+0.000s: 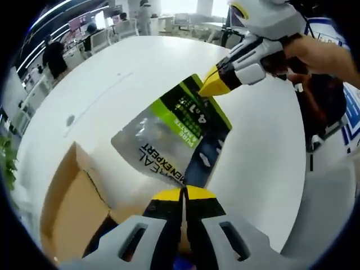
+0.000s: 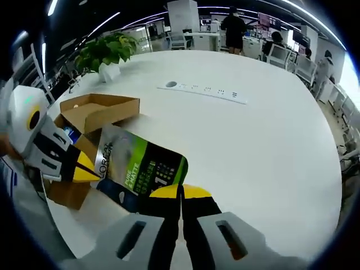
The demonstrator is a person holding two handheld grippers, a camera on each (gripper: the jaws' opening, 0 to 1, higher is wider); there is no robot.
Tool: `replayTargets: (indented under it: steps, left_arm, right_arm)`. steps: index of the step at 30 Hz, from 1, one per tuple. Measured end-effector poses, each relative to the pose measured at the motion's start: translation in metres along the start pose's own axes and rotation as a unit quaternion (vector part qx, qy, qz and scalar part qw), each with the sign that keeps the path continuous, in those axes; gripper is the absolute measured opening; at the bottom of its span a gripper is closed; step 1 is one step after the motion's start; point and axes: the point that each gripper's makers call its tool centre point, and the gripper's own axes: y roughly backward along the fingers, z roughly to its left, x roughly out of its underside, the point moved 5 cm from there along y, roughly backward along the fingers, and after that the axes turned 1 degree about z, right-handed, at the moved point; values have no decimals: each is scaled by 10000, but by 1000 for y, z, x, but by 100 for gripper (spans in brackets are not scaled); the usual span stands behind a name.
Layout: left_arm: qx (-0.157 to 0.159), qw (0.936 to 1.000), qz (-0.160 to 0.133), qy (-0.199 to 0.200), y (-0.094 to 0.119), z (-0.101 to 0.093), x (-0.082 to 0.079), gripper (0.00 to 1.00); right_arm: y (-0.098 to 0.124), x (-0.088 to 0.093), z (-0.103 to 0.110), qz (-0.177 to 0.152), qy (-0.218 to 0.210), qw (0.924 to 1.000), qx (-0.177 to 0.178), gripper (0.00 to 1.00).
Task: Operate the shoe box by opening the lid, removing the specified soft item, and placing it in the target area until the item is outside and the box remains undamaged.
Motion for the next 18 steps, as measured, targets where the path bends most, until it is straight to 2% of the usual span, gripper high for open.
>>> replayTargets:
  steps: [10, 18]
  left_arm:
    - [-108, 9983, 228, -517, -14, -4, -2, 0]
    - [-229, 9938, 444, -991, -26, -4, -2, 0]
  right_arm:
    - [-12, 3, -8, -63, -86, 9999, 12, 0]
    - [-20, 9, -11, -62, -205, 9998, 16, 0]
